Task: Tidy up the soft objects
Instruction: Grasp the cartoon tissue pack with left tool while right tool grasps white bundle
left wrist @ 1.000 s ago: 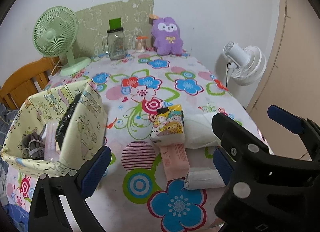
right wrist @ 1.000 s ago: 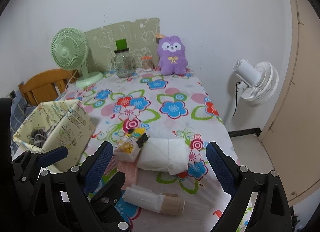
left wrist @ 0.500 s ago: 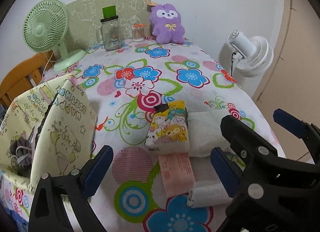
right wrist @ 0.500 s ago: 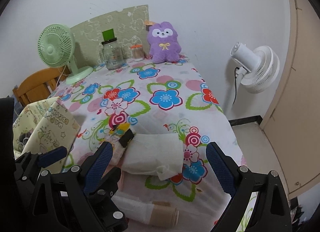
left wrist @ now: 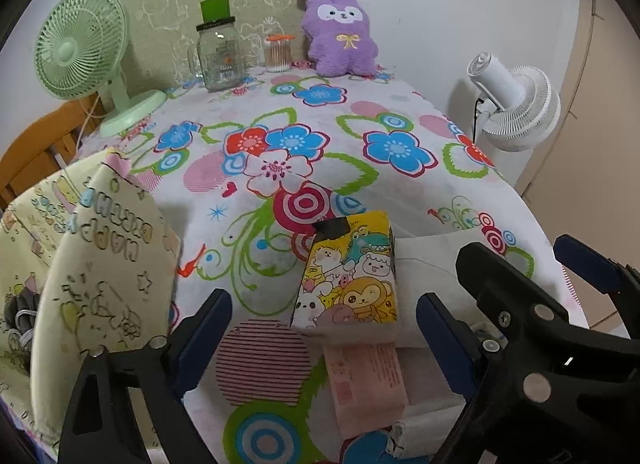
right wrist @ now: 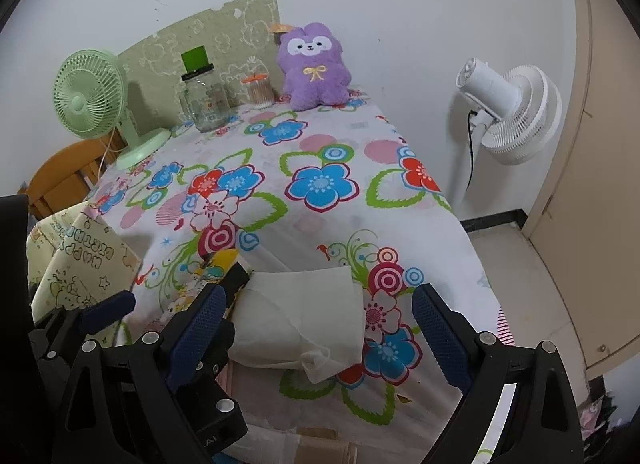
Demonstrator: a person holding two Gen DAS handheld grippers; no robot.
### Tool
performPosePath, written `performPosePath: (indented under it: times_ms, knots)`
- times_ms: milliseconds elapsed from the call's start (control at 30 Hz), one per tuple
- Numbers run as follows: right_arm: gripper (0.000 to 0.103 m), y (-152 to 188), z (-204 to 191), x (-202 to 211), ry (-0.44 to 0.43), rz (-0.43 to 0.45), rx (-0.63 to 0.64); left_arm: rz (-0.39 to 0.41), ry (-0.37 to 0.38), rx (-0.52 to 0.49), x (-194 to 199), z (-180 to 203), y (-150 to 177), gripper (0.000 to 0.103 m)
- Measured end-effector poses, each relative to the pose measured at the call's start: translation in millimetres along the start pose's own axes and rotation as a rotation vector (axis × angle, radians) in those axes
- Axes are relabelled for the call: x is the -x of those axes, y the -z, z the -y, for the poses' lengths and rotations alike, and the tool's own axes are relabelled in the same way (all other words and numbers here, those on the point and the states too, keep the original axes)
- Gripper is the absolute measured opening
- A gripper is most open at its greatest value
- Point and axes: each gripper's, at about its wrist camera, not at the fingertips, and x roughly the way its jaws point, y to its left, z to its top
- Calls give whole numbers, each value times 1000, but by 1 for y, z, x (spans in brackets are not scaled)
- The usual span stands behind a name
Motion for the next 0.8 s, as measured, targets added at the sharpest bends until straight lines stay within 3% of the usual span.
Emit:
performPosePath:
  times_ms: [167,300,500,800]
  knots:
    - [96,-1,1,-6,1,-14,-7,-15,16,7,-6,-3,-2,81]
    - [96,-1,1,-11,1,-27,-23,-48,53,12,-11,-6,-1,58]
    - [96,0,-3,-12,-3,-32,-16,-68,81,29,-12,-10,2,54]
    - [96,2,-15,-9,-14,-31,18,-20,6,22,5,-18,8,53]
